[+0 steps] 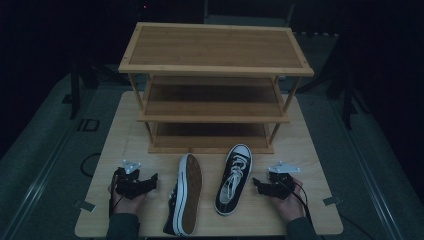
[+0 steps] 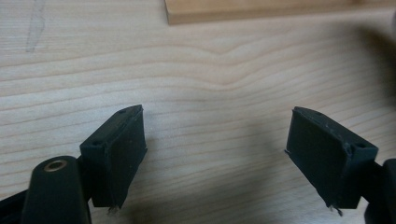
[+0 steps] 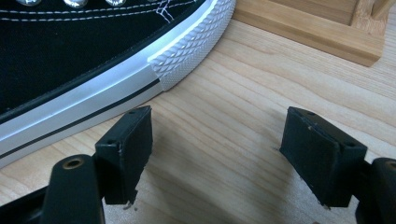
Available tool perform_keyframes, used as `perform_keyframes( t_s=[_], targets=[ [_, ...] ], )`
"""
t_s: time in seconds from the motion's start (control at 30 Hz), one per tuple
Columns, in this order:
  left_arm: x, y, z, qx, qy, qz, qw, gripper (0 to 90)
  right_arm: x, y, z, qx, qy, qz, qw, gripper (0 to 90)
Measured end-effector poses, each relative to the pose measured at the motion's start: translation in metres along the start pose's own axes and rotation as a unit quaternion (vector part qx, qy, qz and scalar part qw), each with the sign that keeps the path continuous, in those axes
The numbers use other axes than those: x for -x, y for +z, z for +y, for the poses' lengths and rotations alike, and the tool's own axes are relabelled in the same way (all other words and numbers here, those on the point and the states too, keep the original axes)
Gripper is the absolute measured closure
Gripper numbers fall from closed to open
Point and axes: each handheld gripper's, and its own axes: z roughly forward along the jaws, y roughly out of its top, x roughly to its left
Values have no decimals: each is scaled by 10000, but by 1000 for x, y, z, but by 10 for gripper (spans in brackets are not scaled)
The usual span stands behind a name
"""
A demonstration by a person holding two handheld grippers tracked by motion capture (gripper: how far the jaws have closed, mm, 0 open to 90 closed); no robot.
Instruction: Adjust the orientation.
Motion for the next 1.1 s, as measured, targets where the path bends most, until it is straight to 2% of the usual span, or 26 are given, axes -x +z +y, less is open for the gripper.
perform_keyframes(
  t_s=[0.17,0.3,0.43,0.5,0.53,0.57,0.63,0.7,0.87,0.93,1.0,1.1],
  targets=[
    [-1,-17,0,270,-48,-221,9994,216,0,0,0,0,0,-1,10000,244],
    [2,-22,-1,319,27,-331,9989,220,0,0,0,0,2,-4,10000,244],
    [11,-30,1,407,192,-551,9975,232,0,0,0,2,2,-6,10000,244],
    [14,-31,1,434,206,-613,9970,240,0,0,0,2,2,-7,10000,244],
    [18,-32,2,420,209,-828,9955,240,0,0,0,2,3,-7,10000,243],
    [20,-33,2,426,200,-974,9941,296,0,0,0,3,2,-9,10000,243],
    [25,-34,4,371,269,-1059,9933,344,0,-1,-1,6,12,-22,10000,243],
    [29,-35,4,363,319,-1221,9913,363,-1,-2,-2,-1,20,-31,10000,243],
    [36,-35,4,288,478,-1476,9875,408,-1,-2,-2,1,23,-32,10000,243],
    [38,-36,4,324,543,-1633,9846,512,-1,-2,-2,1,25,-32,10000,243],
    [41,-36,5,344,606,-1742,9822,576,-1,-2,-2,1,23,-36,10000,243],
    [45,-35,6,338,666,-1862,9797,620,-1,-2,-2,1,23,-37,10000,243]
  ],
)
